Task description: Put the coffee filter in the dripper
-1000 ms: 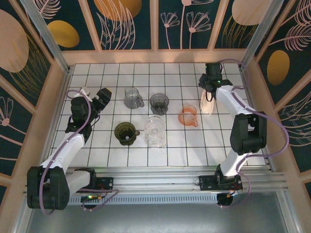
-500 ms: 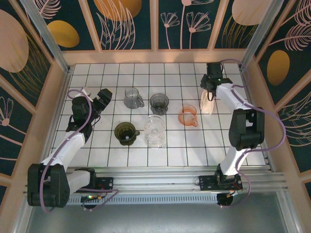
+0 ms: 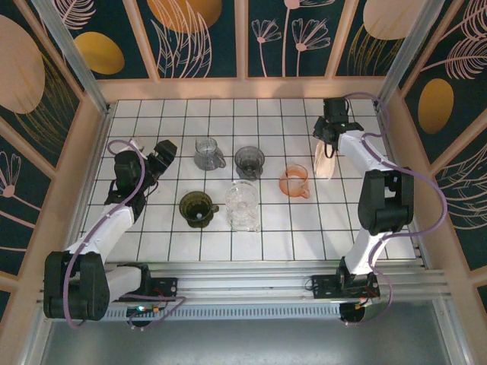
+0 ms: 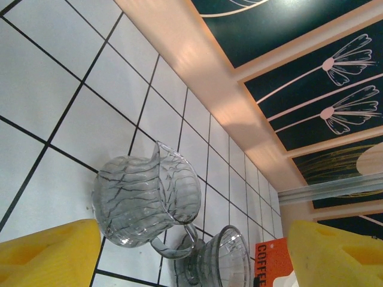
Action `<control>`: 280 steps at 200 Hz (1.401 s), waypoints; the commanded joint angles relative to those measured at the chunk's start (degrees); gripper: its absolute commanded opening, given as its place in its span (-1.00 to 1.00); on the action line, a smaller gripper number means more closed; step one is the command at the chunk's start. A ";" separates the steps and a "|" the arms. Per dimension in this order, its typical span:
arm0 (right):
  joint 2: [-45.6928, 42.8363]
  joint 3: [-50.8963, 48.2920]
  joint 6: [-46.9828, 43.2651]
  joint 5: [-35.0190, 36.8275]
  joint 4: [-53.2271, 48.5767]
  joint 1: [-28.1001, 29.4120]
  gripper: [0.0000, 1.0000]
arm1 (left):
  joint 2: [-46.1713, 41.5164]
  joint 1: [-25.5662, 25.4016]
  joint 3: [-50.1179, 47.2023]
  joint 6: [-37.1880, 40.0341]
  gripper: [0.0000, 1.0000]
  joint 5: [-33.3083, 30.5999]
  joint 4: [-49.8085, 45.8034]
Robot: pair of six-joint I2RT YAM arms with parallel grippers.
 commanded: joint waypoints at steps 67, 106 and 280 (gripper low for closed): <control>1.07 -1.60 -0.90 -0.38 2.17 -0.66 -0.71 | 0.18 -0.29 0.84 0.57 0.63 1.07 1.25; 0.93 -1.93 -0.99 -0.67 2.50 -0.62 -0.95 | 0.32 -0.30 1.00 0.66 0.63 0.98 1.09; -11.25 -3.11 -1.38 -0.91 3.20 -0.17 -1.00 | -0.06 -0.30 1.23 0.80 0.62 0.98 0.48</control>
